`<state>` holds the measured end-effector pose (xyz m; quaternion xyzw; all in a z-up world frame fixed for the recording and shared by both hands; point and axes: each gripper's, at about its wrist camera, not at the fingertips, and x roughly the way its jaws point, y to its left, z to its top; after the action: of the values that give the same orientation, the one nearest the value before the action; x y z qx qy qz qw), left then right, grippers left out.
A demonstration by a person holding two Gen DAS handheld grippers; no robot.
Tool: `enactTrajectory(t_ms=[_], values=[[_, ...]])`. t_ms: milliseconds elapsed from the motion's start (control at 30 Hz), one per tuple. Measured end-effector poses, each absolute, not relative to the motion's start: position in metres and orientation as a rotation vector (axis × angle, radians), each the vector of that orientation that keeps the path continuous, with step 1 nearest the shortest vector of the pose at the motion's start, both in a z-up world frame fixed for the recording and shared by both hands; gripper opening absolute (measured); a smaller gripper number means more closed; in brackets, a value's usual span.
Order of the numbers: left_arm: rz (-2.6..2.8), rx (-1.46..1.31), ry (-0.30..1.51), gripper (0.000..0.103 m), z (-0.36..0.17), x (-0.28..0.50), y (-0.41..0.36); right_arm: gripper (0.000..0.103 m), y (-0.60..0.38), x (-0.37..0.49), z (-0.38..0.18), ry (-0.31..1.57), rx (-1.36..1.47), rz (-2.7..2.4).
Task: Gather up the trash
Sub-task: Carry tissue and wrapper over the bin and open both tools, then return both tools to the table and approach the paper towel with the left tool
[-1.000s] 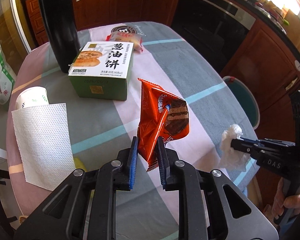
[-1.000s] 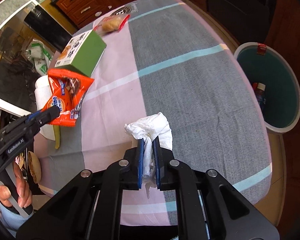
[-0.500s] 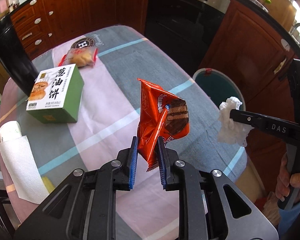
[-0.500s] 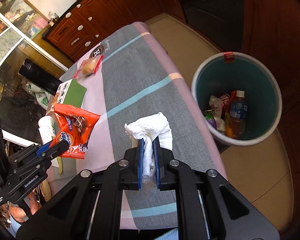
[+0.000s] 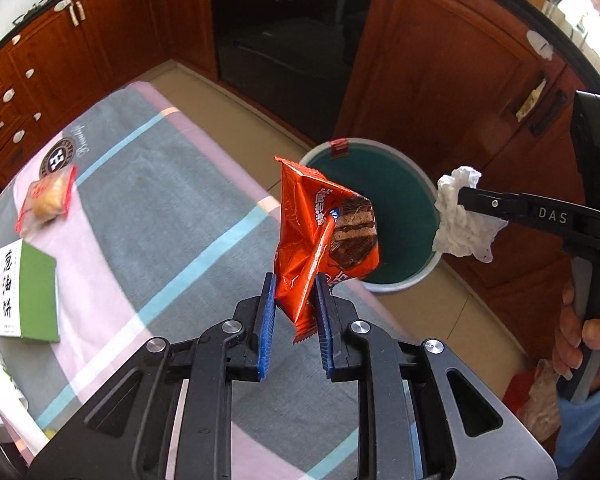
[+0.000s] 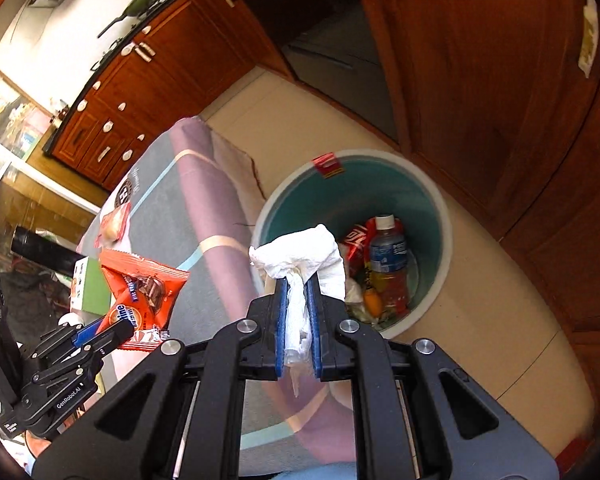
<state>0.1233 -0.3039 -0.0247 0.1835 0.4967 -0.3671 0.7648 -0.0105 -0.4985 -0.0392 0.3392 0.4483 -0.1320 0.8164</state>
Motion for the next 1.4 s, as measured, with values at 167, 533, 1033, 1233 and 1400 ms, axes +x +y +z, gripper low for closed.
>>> enactTrajectory(t_ms=[167, 533, 1033, 1233, 1400], values=[[-0.848, 0.449, 1.114, 0.023, -0.045, 0.124, -0.351, 0.01, -0.519, -0.013, -0.051, 0.971, 0.752, -0.304], [-0.874, 0.504, 1.135, 0.063, -0.077, 0.125, -0.401, 0.01, -0.544, -0.007, -0.06, 0.999, 0.748, -0.338], [-0.843, 0.473, 1.163, 0.097, -0.081, 0.135, -0.378, 0.077, -0.537, 0.013, -0.079, 1.045, 0.772, -0.329], [-0.841, 0.465, 1.175, 0.098, -0.083, 0.135, -0.369, 0.078, -0.53, 0.016, -0.087, 1.095, 0.782, -0.341], [-0.845, 0.447, 1.172, 0.098, -0.079, 0.134, -0.361, 0.078, -0.523, 0.015, -0.087, 1.116, 0.772, -0.347]])
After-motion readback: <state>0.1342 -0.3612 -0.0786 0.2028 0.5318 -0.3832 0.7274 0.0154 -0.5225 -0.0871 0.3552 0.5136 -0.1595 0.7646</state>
